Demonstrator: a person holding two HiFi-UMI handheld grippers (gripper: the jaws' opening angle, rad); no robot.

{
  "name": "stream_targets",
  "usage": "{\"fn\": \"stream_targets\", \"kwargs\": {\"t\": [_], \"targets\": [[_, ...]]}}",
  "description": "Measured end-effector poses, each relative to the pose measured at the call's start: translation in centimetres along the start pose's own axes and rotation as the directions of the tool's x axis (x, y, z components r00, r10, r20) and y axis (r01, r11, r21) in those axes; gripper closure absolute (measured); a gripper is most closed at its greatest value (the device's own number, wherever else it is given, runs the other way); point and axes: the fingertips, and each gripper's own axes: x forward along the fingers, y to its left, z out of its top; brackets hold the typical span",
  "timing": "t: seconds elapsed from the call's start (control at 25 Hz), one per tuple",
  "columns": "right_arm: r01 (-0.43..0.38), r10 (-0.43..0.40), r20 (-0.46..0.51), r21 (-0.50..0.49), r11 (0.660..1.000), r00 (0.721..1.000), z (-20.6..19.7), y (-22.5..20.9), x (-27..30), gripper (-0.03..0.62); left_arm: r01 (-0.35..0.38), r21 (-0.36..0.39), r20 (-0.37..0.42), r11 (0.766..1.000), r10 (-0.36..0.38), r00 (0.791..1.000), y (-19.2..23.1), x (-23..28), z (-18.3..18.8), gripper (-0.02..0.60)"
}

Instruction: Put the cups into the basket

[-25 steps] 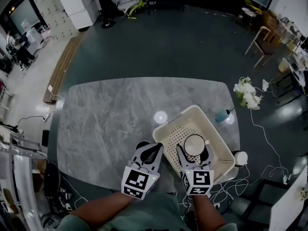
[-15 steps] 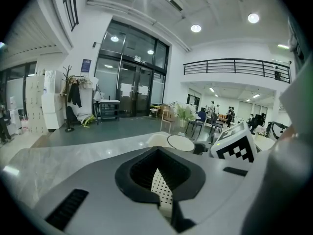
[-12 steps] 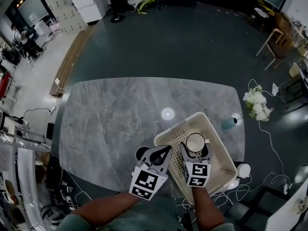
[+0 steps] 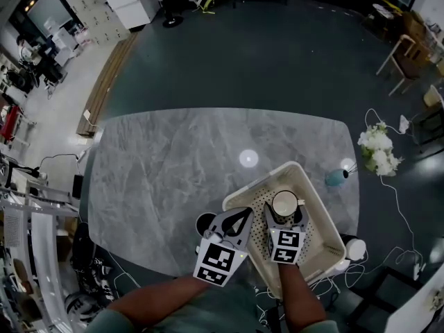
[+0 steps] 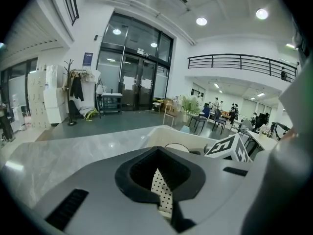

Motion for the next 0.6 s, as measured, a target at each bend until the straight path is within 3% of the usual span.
{"fn": "stream_targets", "kwargs": {"t": [0.6], "targets": [[0.02, -0.02, -0.058, -0.007, 1.0, 0.998, -2.2, -0.6, 1.5, 0.223, 0.02, -0.002, -0.016, 1.0, -0.02, 1.0, -0.3, 0.7, -0.5, 0.574]]}}
